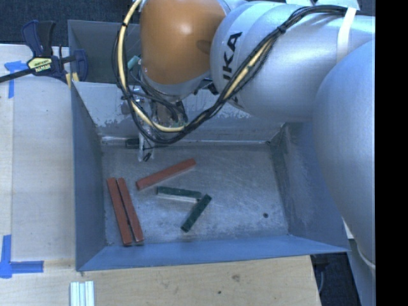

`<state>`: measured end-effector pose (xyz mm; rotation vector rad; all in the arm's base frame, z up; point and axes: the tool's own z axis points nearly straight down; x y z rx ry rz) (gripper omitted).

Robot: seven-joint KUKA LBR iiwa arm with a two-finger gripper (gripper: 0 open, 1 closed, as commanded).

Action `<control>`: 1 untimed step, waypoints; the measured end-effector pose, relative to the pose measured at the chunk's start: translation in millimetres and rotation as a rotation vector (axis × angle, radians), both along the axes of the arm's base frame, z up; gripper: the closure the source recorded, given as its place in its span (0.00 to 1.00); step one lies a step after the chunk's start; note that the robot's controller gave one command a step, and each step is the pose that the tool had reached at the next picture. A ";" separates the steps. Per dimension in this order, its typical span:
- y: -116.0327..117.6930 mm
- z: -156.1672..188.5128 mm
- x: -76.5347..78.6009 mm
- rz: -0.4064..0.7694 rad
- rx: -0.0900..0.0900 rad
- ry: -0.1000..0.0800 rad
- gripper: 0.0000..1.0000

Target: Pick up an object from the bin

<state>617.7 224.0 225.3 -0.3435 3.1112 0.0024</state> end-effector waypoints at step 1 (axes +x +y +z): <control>-45.2 -123.6 -38.2 -0.049 -0.005 0.018 0.00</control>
Offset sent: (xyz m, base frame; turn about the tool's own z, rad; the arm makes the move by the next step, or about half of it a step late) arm -0.0362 -0.0430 -0.1186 0.0463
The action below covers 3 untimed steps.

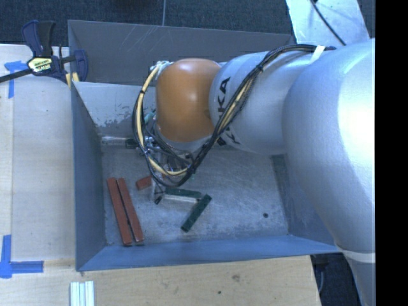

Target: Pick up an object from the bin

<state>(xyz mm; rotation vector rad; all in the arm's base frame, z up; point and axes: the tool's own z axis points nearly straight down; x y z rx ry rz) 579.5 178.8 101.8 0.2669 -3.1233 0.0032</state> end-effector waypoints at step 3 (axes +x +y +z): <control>-12.1 48.7 -20.4 0.235 0.005 -0.016 1.00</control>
Offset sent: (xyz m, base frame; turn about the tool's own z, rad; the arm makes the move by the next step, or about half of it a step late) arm -0.0256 -0.0326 -0.0318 -0.0732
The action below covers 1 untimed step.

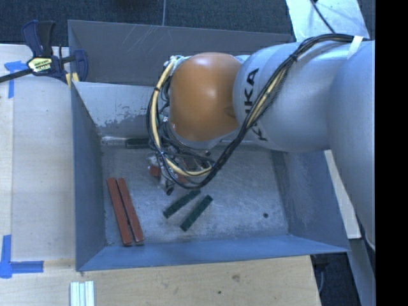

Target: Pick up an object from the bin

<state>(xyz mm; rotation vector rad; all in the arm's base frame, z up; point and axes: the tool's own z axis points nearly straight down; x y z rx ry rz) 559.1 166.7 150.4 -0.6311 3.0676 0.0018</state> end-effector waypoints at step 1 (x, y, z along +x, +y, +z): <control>-0.9 -3.1 -1.4 -0.003 -0.002 0.006 0.00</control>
Offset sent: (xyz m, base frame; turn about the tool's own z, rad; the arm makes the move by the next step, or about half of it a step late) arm 0.0000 0.0000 0.0000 0.0000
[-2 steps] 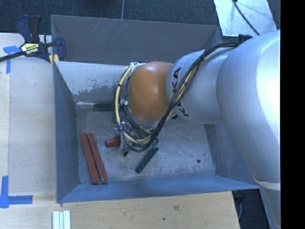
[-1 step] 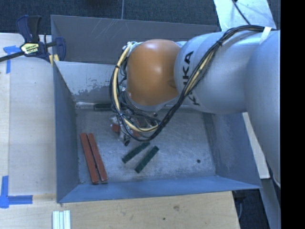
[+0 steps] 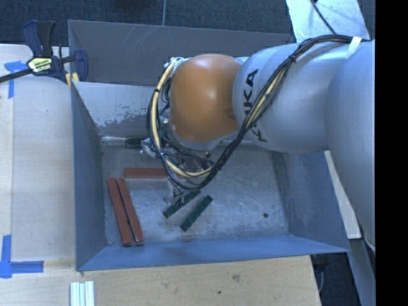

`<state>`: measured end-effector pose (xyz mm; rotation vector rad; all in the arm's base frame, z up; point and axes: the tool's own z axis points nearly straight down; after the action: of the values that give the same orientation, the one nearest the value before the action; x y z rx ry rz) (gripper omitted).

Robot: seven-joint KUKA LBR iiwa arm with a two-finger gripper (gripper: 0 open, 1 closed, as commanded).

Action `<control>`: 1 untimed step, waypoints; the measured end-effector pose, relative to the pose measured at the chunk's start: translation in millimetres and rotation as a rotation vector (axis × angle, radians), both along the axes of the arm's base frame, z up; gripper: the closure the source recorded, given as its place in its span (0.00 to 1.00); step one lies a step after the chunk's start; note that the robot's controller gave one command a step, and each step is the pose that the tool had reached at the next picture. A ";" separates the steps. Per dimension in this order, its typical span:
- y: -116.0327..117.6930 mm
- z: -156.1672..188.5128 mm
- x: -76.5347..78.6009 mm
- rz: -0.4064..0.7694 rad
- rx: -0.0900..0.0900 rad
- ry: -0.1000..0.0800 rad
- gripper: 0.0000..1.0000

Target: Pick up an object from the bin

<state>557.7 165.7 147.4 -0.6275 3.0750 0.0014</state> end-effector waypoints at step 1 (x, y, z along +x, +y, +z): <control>0.7 -81.6 41.2 0.092 -0.001 0.001 0.00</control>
Offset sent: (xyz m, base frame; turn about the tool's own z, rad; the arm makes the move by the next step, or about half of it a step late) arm 0.0405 0.0015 -0.0774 -0.0930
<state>598.9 166.4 65.8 -0.7684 3.0440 0.0001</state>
